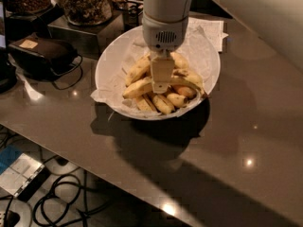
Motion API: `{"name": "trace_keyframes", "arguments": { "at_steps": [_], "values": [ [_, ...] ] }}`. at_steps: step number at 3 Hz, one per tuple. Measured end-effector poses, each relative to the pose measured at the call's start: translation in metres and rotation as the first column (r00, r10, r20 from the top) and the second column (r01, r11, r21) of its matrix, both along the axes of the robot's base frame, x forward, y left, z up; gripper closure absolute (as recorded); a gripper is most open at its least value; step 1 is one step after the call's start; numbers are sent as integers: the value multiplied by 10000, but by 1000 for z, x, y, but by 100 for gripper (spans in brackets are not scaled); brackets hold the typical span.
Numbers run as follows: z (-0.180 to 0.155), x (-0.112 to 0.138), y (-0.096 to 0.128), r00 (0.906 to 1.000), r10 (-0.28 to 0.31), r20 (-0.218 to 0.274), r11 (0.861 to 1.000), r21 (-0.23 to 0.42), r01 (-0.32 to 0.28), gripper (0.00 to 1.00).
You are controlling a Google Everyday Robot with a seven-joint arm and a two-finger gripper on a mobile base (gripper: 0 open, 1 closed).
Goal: Pick banana from white bowl
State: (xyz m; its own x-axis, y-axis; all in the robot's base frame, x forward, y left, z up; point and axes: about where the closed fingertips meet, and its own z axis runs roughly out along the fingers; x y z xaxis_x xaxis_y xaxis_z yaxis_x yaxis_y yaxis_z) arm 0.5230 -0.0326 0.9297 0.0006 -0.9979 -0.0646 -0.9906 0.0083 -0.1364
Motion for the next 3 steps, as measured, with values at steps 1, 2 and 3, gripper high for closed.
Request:
{"name": "trace_keyframes", "arguments": {
  "at_steps": [1, 2, 3],
  "values": [
    [-5, 6, -2, 9999, -105, -46, 9999, -137, 104, 44],
    [-12, 12, -4, 9998, -147, -140, 9996, -248, 144, 45],
    [-19, 15, -6, 9995, -179, -253, 9993, -324, 170, 49]
  ]
}}
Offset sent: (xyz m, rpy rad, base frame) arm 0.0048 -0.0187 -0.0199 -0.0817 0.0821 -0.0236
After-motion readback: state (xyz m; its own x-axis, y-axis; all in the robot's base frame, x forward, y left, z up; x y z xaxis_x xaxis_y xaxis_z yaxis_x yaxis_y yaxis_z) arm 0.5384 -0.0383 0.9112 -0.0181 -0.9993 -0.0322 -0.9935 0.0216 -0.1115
